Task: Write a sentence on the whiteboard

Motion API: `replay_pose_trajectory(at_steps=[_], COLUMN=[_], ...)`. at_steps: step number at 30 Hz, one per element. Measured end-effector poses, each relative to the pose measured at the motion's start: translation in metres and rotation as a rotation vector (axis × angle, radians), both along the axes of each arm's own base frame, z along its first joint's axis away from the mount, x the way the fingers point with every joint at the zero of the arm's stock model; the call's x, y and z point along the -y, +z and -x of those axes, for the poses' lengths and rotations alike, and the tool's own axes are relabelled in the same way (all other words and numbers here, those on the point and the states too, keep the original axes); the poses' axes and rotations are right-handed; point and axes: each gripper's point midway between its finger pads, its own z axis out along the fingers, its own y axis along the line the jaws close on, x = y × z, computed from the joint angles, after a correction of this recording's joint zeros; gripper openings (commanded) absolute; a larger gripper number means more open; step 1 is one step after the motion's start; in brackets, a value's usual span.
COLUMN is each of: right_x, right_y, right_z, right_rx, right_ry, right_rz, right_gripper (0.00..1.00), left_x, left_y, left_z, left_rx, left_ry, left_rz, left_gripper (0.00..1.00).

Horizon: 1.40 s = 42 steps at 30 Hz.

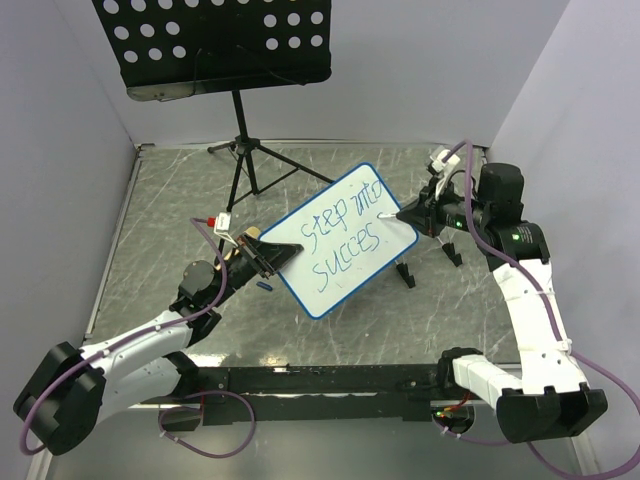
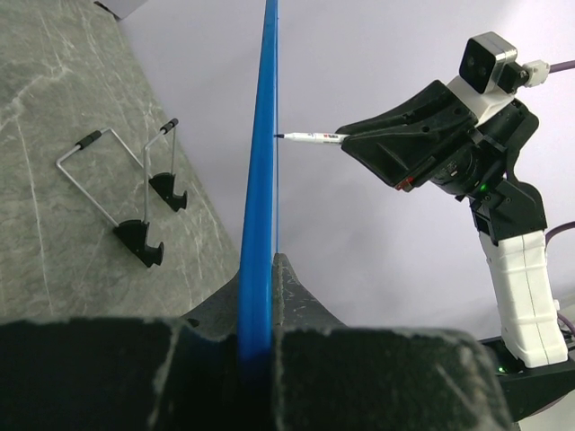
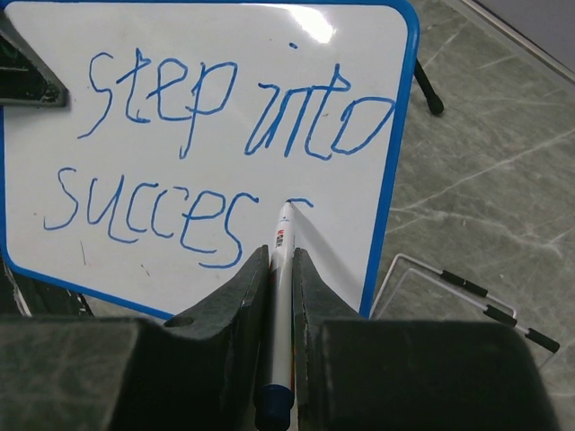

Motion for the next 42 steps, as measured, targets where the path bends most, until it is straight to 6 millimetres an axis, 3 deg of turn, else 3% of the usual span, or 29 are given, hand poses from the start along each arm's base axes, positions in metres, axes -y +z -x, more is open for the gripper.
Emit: replay_pose_trajectory(at_steps=[8, 17, 27, 33, 37, 42], right_x=[0.002, 0.02, 0.018, 0.007, -0.002, -0.008], right_y=[-0.014, -0.018, -0.03, -0.03, -0.015, 0.048], right_z=[0.01, 0.012, 0.028, 0.037, 0.039, 0.042], right_rx=[-0.022, -0.022, -0.053, -0.073, -0.069, 0.062], right_ry=[0.011, -0.055, -0.029, 0.03, 0.063, 0.084], right_rz=[0.028, 0.054, 0.059, 0.033, 0.001, -0.051], right_gripper=[0.0, 0.0, 0.0, 0.0, 0.0, 0.0], left_x=[0.0, 0.0, 0.0, 0.0, 0.0, -0.001], left_y=[-0.004, -0.004, -0.006, -0.005, -0.002, 0.0], left_z=[-0.002, -0.002, -0.002, -0.002, -0.001, 0.0], left_rx=[-0.011, -0.012, -0.017, -0.012, -0.007, 0.003], left_ry=[0.003, 0.003, 0.005, 0.003, 0.003, 0.004], left_rz=[-0.01, -0.01, -0.016, -0.011, -0.005, -0.003], left_gripper=[0.01, 0.01, 0.01, 0.01, 0.01, 0.01])
